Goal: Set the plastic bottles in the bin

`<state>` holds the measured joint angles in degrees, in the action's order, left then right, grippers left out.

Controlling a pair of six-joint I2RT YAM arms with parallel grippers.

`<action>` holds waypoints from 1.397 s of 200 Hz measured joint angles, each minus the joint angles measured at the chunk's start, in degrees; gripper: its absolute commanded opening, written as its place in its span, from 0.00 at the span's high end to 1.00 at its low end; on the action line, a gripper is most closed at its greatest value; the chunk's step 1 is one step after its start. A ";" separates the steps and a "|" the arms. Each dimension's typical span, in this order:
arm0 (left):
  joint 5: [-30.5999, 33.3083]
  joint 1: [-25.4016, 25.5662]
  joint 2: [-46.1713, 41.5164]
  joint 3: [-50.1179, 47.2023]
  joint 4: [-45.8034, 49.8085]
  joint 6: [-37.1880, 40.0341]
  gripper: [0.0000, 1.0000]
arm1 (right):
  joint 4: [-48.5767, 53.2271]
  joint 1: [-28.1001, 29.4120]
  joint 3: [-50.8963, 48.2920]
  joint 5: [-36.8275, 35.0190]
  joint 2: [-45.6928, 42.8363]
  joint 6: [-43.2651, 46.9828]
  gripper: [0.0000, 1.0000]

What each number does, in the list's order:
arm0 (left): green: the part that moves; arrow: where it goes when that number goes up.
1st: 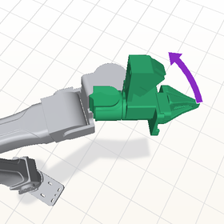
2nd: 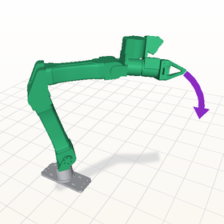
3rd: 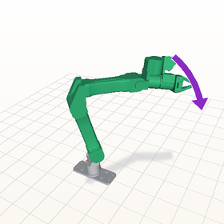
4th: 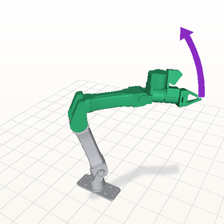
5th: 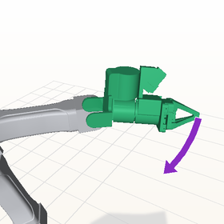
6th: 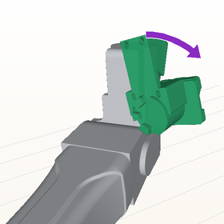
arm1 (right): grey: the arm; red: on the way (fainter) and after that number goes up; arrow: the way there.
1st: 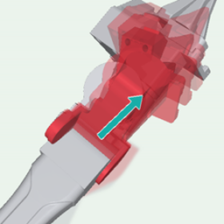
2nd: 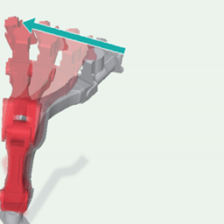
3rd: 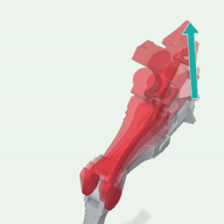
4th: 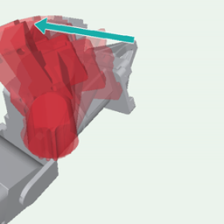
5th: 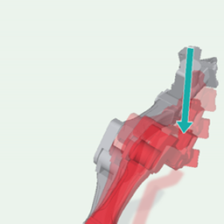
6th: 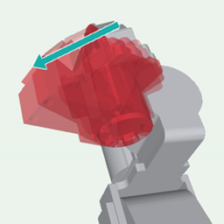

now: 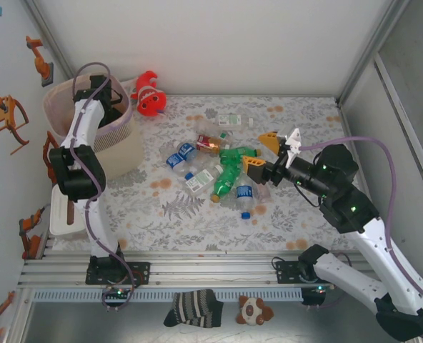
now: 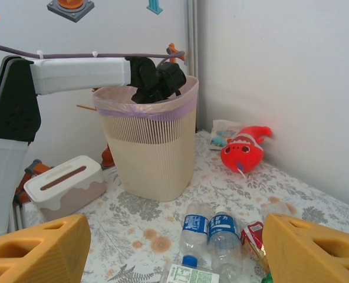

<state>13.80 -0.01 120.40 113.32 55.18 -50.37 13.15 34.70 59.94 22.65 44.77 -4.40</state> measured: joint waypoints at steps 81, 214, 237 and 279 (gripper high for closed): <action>-2.82 -0.04 -2.64 0.31 1.60 1.07 0.27 | 0.11 0.00 0.00 -0.09 -0.07 0.00 0.24; -10.01 -0.04 -21.79 -4.66 -3.41 3.37 0.24 | 0.55 0.00 0.00 -1.79 0.07 -0.04 0.25; -13.70 -0.04 -25.79 -10.10 -8.35 6.14 0.23 | 1.03 0.00 0.00 -2.93 0.79 -0.13 0.26; -22.56 -0.04 -34.64 -23.71 -19.32 13.25 0.21 | 3.06 0.00 0.02 -4.72 3.39 -1.44 0.27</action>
<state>-8.75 -0.05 85.76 89.60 35.86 -37.12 16.21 34.70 59.96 17.93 48.16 -5.85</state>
